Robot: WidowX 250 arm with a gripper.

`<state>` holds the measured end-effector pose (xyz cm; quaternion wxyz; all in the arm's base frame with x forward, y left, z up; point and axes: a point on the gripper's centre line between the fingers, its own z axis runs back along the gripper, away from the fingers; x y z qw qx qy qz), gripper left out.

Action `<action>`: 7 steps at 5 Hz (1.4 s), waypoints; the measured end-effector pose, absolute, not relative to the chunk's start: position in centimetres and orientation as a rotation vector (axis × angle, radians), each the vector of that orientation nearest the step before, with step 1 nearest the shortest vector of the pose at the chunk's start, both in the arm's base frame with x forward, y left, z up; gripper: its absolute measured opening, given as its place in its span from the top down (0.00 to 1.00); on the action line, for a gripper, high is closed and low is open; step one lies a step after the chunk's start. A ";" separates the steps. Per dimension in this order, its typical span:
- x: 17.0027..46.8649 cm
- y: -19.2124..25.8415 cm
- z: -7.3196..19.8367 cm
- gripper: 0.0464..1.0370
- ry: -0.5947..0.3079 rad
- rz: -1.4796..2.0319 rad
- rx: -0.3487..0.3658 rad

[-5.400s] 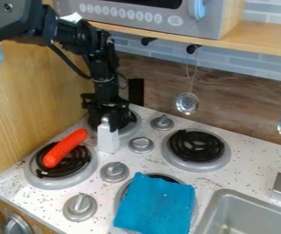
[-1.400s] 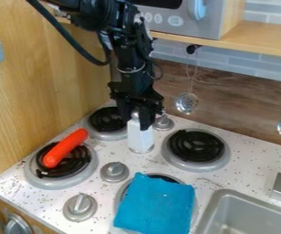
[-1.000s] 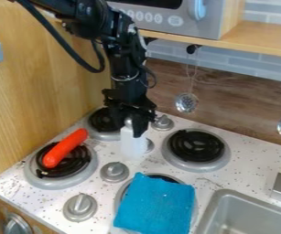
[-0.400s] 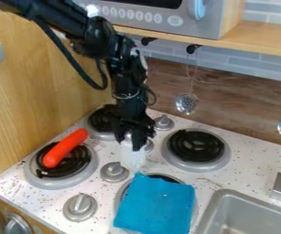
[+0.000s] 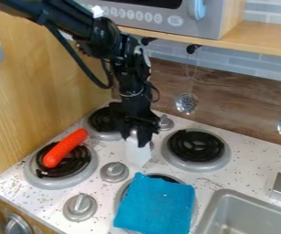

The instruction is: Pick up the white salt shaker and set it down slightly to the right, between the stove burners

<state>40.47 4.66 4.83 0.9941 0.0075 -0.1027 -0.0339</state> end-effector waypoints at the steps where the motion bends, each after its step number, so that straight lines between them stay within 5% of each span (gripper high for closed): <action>1: 40.8 4.6 5.0 0.44 -0.223 -0.059 0.013; 5: 41.1 3.4 4.5 0.39 -0.267 -0.067 -0.056; 6: 41.0 3.8 4.4 0.12 -0.260 -0.077 -0.032; 7: 40.8 4.1 4.3 0.03 -0.253 -0.080 -0.009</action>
